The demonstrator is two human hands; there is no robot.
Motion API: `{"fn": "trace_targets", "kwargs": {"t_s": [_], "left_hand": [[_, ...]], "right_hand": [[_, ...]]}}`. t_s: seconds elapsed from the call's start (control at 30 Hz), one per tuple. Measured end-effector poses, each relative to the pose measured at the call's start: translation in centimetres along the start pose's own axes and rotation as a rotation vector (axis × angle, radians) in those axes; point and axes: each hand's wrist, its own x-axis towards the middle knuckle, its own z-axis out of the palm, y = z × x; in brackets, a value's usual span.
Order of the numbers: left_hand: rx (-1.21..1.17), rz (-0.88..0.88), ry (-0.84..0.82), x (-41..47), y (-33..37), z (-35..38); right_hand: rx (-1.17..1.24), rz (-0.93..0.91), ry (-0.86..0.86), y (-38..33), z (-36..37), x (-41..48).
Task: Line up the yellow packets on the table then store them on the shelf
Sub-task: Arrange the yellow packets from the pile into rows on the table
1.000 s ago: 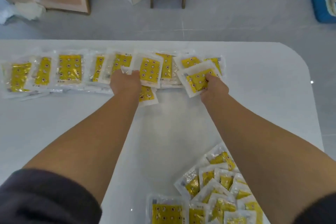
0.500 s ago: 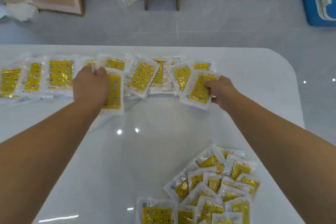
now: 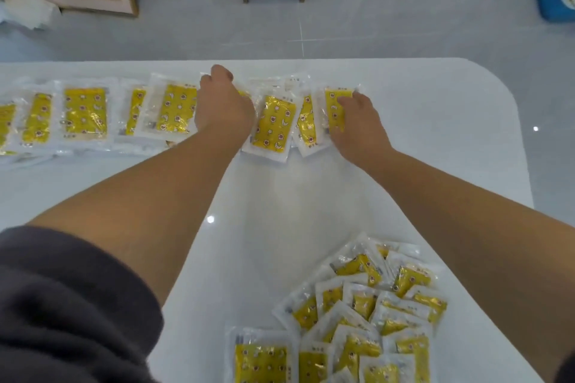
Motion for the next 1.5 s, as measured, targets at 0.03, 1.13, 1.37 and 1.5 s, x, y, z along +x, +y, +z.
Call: {"fn": "trace_targets", "kwargs": {"t_s": [0.03,1.13,1.37,1.5], "left_hand": [[-0.004,0.046,-0.007,-1.0,-0.6,-0.3],[-0.150,-0.037,-0.685,-26.4,-9.5,7.9],[-0.277,-0.169,-0.530,-24.3,-10.8,3.6],[-0.436,-0.269,-0.435,-23.8,-11.8,1.7]], "right_hand": [[-0.014,-0.013,0.012,0.0,-0.1,-1.7],[-0.162,0.032,-0.504,9.1,2.6,-18.3],[-0.040,0.012,-0.409,8.2,0.3,-18.1],[0.076,0.038,-0.297,6.8,-1.1,-17.0]]}}
